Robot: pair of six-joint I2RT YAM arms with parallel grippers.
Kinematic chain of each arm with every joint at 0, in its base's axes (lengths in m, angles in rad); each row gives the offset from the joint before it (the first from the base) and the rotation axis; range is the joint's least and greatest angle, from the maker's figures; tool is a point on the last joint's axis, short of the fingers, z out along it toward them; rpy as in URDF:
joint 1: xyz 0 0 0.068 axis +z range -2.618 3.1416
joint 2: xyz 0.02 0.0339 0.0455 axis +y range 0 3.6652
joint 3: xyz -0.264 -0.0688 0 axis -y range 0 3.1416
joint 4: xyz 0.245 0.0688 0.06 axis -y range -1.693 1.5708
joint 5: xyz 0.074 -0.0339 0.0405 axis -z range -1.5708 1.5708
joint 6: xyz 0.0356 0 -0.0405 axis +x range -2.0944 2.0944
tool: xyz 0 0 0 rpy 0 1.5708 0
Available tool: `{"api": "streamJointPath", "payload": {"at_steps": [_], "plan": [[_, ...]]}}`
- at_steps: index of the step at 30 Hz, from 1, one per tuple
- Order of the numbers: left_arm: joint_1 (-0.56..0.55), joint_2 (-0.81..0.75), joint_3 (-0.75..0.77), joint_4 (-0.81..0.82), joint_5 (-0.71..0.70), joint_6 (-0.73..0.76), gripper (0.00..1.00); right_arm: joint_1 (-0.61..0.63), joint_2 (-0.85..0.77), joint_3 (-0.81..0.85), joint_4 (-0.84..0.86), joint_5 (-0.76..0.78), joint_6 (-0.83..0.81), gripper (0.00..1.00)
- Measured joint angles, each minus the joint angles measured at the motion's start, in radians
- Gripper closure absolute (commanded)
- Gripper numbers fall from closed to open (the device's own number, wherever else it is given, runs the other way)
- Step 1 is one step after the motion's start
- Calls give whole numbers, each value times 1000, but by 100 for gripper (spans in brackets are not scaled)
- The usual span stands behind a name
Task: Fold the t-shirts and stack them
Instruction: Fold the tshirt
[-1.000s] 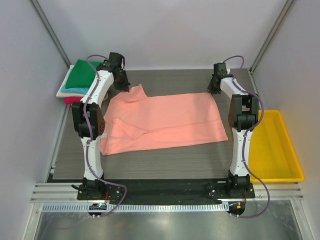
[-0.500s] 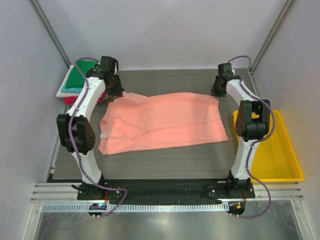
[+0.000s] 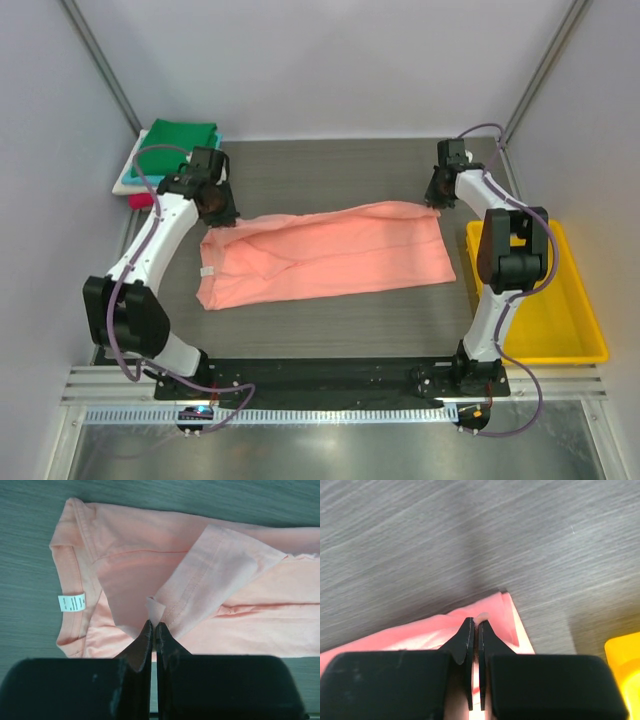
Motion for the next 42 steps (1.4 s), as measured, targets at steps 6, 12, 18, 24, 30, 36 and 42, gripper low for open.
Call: {"api": "streamJointPath", "payload": {"at_steps": [6,12,18,24,30,36,42], "plan": [[-13,-127,-129,-8,-18,0,100,0,-14,-24,-1,24,-2,99],[-13,-214,-240,-13,-21,0,100,0,-44,-60,3,45,-1,99],[-14,-266,-314,-14,-19,-1,100,0,-74,-115,11,49,3,99],[-17,-323,-377,-27,-2,-4,93,0,-132,-230,26,57,37,44],[-44,-441,-396,-83,27,-27,41,-2,-229,-301,18,109,69,22],[-50,-509,-395,-78,24,-58,47,2,-300,-270,26,88,89,26],[-50,-430,-449,54,26,-117,53,97,-283,-225,65,19,77,33]]}}
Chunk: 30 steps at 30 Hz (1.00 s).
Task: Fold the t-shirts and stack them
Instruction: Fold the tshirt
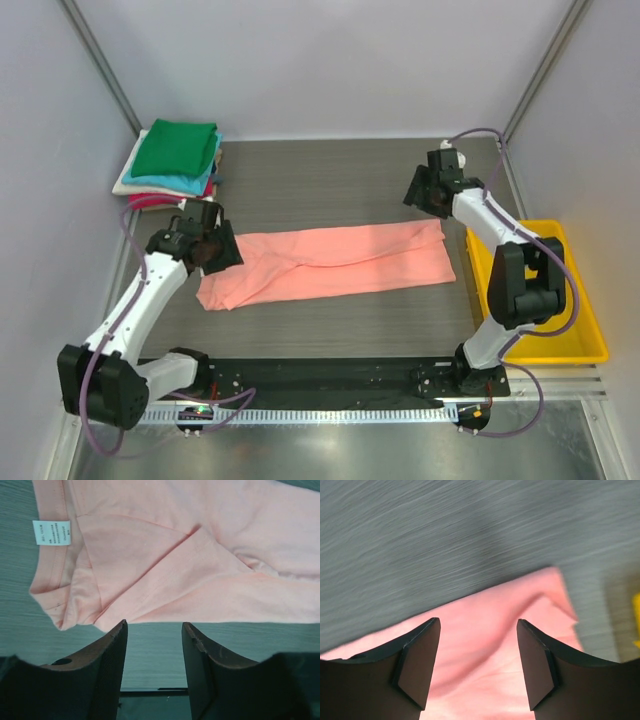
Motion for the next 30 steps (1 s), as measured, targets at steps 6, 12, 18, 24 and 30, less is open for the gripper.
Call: {"api": "streamJointPath", "payload": {"at_steps": [6,12,18,24,30], "plan": [[0,125,-41,105,8,-41,56,79,131,9,88,-165,-23,38],[0,149,-44,154,9,-45,56,73,177,-45,98,-191,-22,39],[0,148,-49,167,9,-48,56,73,13,-222,36,-87,1,39],[0,143,-61,181,0,-63,57,78,-301,-379,-54,-32,32,38],[-26,152,-113,222,-55,-120,54,100,-348,-392,-56,-46,35,37]]}}
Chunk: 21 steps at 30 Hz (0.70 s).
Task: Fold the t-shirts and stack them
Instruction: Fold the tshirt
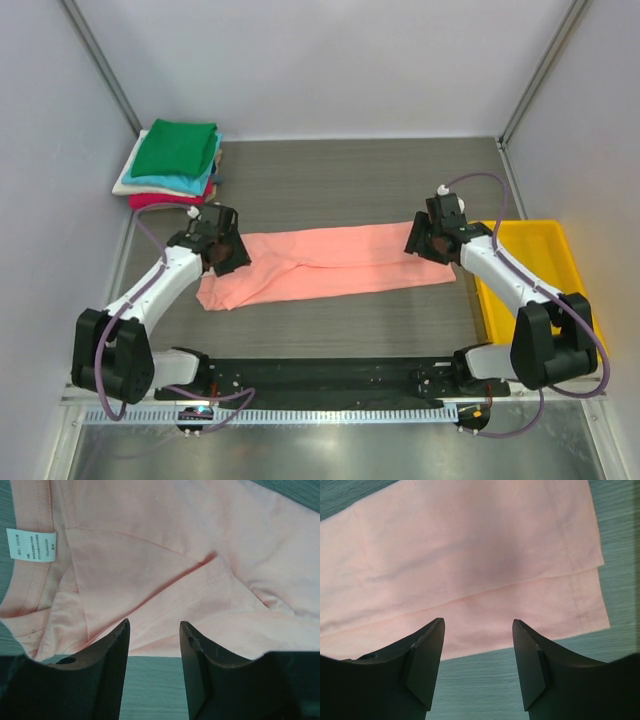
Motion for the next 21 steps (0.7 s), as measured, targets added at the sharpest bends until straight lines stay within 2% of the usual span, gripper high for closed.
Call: {"api": "streamJointPath", "payload": {"at_steps": [6,10,17,21], "plan": [[-47,97,-45,56,-82,-61,54,2,195,79,54,-18,-31,39],[-46,216,-47,99,-108,-80,56,13,280,72,85,-24,-22,39],[-47,346,63,103,-140,-74,58,112,256,-25,181,13,37,41],[-47,438,165,96,-158,-69,60,229,197,-108,283,-2,122,41]]}}
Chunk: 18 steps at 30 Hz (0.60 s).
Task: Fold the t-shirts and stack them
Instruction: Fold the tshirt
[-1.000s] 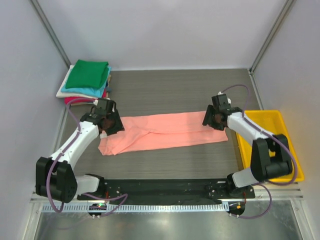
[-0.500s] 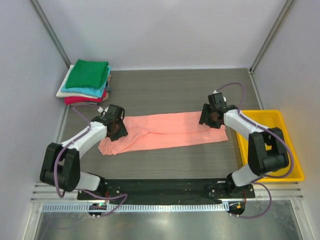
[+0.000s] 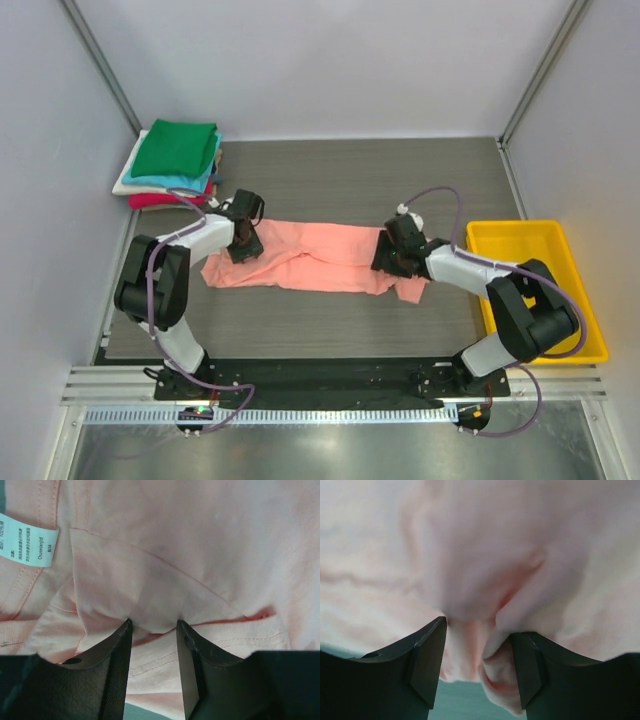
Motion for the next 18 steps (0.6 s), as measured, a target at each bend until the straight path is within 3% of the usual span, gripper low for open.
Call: {"api": "streamJointPath", "payload": {"at_steps": [9,15,18], "plan": [[-11,287,369,16,4,0,64,450,-116,-140,92,-93,253,40],[-84,513,704,55,90,47,63,726,33,19,48,-165,233,41],[-134,589,834,57,150,106,53,764,59,81,-10,-172,201,41]]}}
